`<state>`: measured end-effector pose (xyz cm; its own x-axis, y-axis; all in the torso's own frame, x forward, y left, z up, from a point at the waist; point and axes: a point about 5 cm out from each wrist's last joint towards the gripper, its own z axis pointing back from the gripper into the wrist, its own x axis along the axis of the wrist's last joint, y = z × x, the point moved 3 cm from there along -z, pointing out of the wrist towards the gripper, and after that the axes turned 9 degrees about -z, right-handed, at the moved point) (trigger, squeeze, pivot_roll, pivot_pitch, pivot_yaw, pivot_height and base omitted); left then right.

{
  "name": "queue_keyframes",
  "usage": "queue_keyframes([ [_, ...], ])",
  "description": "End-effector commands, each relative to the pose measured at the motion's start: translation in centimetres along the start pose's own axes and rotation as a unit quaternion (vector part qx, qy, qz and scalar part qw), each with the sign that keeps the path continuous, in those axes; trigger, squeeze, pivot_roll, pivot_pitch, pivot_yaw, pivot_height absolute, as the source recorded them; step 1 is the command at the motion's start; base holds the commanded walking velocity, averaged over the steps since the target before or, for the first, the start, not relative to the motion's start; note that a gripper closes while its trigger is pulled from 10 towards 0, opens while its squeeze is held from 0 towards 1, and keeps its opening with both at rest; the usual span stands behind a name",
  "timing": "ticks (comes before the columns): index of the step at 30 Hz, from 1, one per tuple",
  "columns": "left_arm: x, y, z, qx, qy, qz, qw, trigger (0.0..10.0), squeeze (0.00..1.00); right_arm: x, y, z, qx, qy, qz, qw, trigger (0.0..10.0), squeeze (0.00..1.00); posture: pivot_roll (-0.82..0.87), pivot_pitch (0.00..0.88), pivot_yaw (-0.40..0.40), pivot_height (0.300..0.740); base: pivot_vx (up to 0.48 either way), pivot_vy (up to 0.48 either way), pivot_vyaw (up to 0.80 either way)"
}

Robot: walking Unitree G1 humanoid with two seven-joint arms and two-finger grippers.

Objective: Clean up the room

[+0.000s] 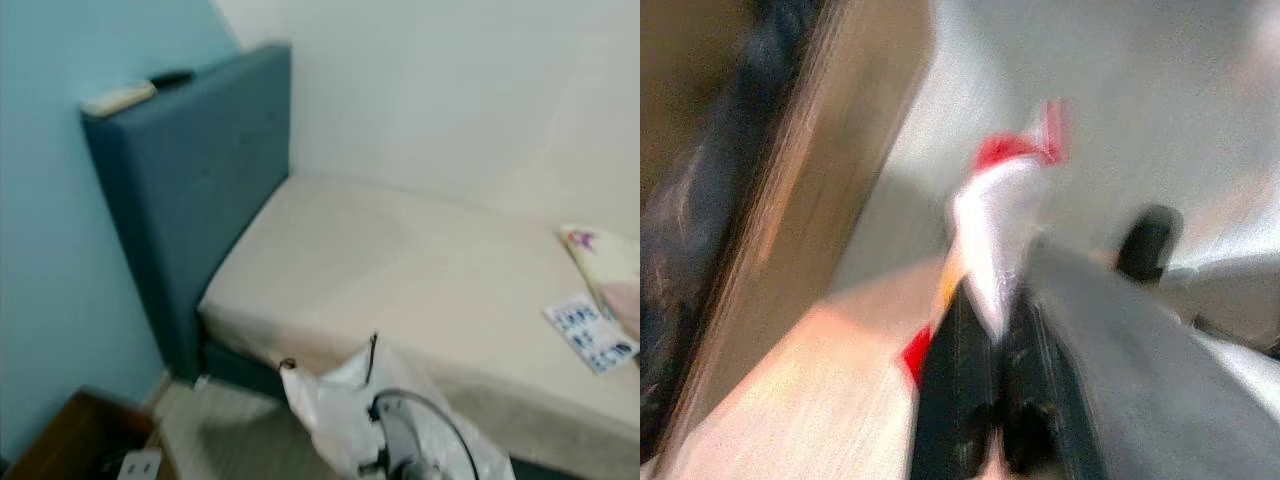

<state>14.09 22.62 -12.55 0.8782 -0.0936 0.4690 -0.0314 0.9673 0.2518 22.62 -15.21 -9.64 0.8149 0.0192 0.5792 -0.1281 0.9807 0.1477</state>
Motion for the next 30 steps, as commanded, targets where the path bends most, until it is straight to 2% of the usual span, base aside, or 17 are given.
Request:
queue_keyframes([
  [1,-1.1,-0.2,0.2,-0.008,0.02,-0.005,1.0,10.0,0.0,1.5,-0.1,-0.1,0.0,-0.026,-0.003,1.0,10.0,0.0,0.15,0.0,-0.166,0.74,0.0,0.0,0.65],
  [5,-2.1,-0.1,0.4,-0.009,0.032,0.0,0.999,10.0,0.0,2.9,0.1,-0.2,0.004,-0.047,0.008,0.999,10.0,0.0,0.15,0.0,-0.165,0.74,0.0,0.0,0.64],
  [7,-2.7,0.0,0.5,-0.009,0.039,0.001,0.999,10.0,0.0,4.6,0.4,-0.2,0.008,-0.072,0.023,0.997,10.0,0.0,0.16,0.0,-0.167,0.74,0.0,0.0,0.64],
  [13,-2.7,0.0,0.5,-0.008,0.04,0.002,0.999,10.0,0.0,7.2,0.7,-0.1,0.014,-0.113,0.022,0.993,10.0,0.0,0.17,0.0,-0.17,0.74,0.0,0.0,0.65],
  [17,-2.3,0.0,0.4,-0.011,0.034,0.003,0.999,10.0,0.0,11.7,1.3,0.5,0.028,-0.184,0.024,0.982,10.0,0.0,0.17,0.0,-0.17,0.74,0.0,0.0,0.65],
  [21,-2.3,0.0,0.4,-0.011,0.034,0.003,0.999,10.0,0.0,12.3,1.4,0.6,0.03,-0.193,0.025,0.98,10.0,0.0,0.17,0.0,-0.17,0.74,0.0,0.0,0.65],
  [22,-2.3,0.0,0.4,-0.013,0.034,0.002,0.999,10.0,0.0,13.6,1.9,0.9,0.039,-0.216,0.029,0.975,10.0,0.0,0.17,0.0,-0.166,0.74,0.0,0.0,0.64],
  [23,-2.3,0.0,0.4,-0.013,0.034,0.002,0.999,10.0,0.0,13.6,1.9,0.9,0.039,-0.216,0.029,0.975,10.0,0.0,0.17,0.0,-0.166,0.74,0.0,0.0,0.64],
  [26,-2.3,0.0,0.4,-0.016,0.035,0.0,0.999,10.0,0.0,16.9,3.2,1.7,0.069,-0.271,0.039,0.959,10.0,0.0,0.16,0.0,-0.163,0.74,0.0,0.0,0.65],
  [30,-2.3,-0.1,0.4,-0.017,0.034,0.0,0.999,10.0,0.0,18.1,4.4,2.1,0.095,-0.291,0.049,0.951,10.0,0.0,0.16,0.0,-0.162,0.74,0.0,0.0,0.64],
])
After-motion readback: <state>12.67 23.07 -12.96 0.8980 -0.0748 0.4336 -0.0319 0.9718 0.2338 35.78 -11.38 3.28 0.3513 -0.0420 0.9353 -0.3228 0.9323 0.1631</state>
